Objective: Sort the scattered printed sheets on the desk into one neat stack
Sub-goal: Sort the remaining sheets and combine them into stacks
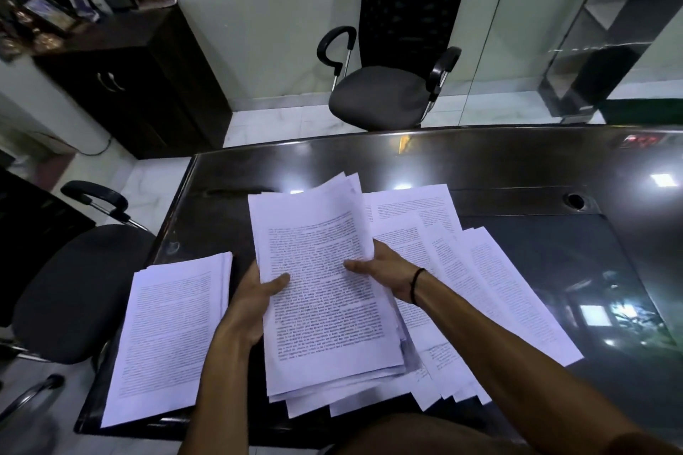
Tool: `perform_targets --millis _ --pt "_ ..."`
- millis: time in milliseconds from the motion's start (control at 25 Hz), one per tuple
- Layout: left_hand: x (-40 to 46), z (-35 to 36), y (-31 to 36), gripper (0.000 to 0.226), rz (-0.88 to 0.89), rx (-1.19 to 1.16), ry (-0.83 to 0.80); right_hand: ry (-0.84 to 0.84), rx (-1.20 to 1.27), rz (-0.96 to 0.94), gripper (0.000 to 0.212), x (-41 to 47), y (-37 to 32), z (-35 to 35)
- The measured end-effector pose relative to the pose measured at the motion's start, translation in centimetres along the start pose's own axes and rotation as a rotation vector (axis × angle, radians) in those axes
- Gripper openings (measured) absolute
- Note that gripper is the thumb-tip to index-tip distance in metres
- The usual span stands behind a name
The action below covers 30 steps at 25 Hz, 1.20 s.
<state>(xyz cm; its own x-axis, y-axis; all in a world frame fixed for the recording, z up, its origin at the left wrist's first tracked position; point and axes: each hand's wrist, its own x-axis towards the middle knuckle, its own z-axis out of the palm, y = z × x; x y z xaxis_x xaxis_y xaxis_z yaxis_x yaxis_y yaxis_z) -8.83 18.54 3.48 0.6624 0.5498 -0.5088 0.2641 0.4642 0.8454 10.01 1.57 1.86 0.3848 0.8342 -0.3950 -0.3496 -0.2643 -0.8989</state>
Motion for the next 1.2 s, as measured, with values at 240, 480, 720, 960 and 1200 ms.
perform_targets --millis 240,480,720,960,1200 --pt "0.5 -2.7 -3.5 0.028 -0.106 -0.019 0.251 0.468 -0.448 0.163 0.027 -0.4 3.9 -3.7" --pt "-0.4 -5.0 -3.6 0.031 -0.063 0.011 0.352 0.685 -0.937 0.540 0.112 -2.3 7.7 -7.2" --pt "-0.2 -5.6 -3.9 0.034 -0.086 0.027 0.390 0.669 -0.967 0.659 0.117 -2.4 8.8 -8.6" --pt "0.0 -6.4 -4.3 0.041 -0.082 0.026 0.406 0.666 -0.839 0.515 0.101 -2.7 8.3 -8.6" --pt "-0.7 -7.0 -4.3 0.039 -0.040 0.108 0.476 0.634 -0.638 0.256 0.049 -3.1 6.5 -8.3"
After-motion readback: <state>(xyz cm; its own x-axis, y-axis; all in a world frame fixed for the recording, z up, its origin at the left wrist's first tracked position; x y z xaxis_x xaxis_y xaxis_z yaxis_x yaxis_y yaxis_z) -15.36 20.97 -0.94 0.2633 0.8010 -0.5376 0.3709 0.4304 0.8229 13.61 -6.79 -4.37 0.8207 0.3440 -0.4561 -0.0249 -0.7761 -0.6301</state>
